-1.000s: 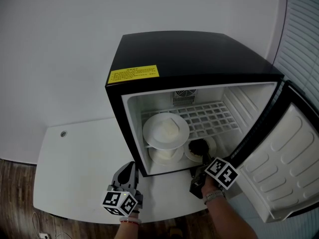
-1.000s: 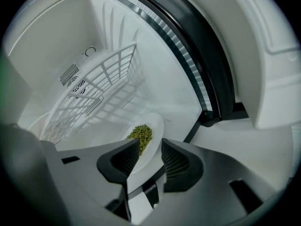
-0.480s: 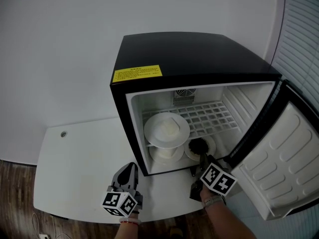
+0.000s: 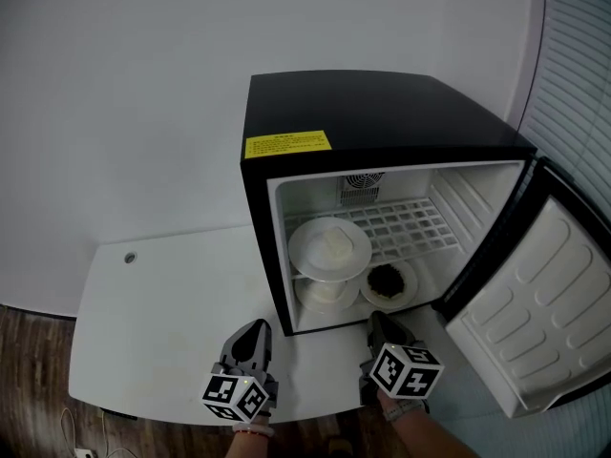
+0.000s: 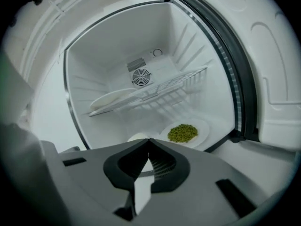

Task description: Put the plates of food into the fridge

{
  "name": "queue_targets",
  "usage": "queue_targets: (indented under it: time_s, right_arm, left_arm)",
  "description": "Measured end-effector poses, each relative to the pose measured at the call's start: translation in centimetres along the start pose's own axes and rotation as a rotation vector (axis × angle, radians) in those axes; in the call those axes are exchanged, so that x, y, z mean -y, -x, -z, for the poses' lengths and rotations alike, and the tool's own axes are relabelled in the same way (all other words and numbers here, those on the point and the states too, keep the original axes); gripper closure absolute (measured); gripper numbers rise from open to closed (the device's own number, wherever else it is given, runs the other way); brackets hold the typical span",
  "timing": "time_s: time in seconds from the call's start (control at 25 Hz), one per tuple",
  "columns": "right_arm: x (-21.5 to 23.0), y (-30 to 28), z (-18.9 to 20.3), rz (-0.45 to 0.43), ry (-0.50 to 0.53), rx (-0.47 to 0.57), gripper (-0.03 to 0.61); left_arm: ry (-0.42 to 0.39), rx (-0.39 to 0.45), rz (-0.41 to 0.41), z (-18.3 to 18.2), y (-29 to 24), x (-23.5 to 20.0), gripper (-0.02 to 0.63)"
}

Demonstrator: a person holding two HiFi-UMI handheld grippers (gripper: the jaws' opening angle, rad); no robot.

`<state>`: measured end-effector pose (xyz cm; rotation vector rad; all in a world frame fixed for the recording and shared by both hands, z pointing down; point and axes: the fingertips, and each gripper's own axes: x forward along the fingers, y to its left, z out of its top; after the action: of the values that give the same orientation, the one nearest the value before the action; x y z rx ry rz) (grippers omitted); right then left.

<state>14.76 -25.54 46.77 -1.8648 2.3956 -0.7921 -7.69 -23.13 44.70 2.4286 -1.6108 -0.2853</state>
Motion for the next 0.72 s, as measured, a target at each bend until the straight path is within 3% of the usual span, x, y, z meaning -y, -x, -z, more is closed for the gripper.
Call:
queue_targets:
  time_s: [0.32, 0.72]
  right_arm:
    - [-6.1, 4.3, 0.5, -0.191, 0.182, 0.017, 0.572]
    - [-10.5, 9.9, 0.1, -0.355, 0.284, 0.008, 0.572]
  left_arm:
    - [-0.021, -0.016, 0.068, -0.5, 2.7, 2.9, 0.604]
    - [-0.042, -0.013, 0.155, -2.6, 6.3, 7.3, 0.604]
